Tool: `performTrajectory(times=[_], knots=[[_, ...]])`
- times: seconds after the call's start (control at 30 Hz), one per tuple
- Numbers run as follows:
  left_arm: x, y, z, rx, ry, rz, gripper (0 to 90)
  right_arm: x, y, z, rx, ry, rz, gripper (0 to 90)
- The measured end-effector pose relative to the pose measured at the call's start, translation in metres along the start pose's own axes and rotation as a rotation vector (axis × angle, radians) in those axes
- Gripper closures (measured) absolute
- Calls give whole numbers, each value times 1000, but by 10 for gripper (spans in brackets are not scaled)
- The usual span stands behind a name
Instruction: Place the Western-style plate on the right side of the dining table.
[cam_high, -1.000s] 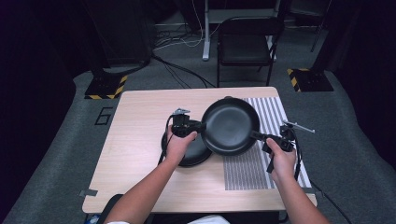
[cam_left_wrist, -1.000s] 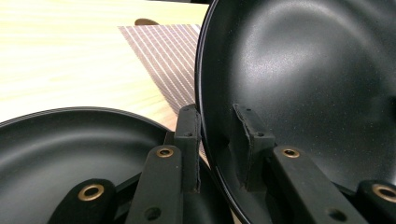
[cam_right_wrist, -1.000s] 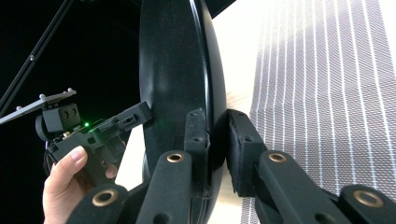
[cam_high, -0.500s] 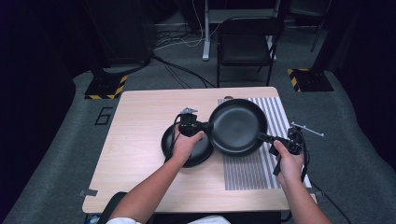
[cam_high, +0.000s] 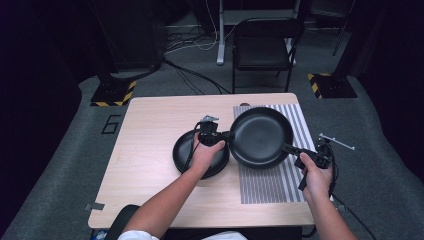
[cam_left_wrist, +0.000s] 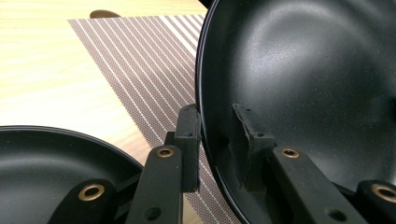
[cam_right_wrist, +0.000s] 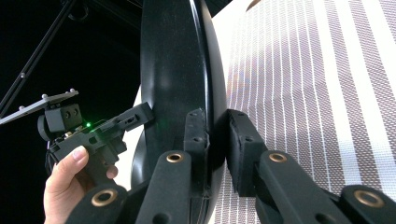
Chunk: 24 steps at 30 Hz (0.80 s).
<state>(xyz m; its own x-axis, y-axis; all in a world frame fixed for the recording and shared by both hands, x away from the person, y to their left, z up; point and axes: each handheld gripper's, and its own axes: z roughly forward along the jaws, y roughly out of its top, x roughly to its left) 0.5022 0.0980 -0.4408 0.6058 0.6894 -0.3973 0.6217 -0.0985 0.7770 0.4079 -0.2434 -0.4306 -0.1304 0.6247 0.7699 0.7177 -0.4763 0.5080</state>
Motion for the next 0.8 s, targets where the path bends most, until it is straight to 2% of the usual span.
performTrajectory(times=[0.27,0.8], knots=[[-1,-2,8,10,-9,-13,730,-7,-2,-3,1,-9,17,793],[-5,-5,18,22,-18,-11,732,-18,-3,-8,-7,-16,28,795]])
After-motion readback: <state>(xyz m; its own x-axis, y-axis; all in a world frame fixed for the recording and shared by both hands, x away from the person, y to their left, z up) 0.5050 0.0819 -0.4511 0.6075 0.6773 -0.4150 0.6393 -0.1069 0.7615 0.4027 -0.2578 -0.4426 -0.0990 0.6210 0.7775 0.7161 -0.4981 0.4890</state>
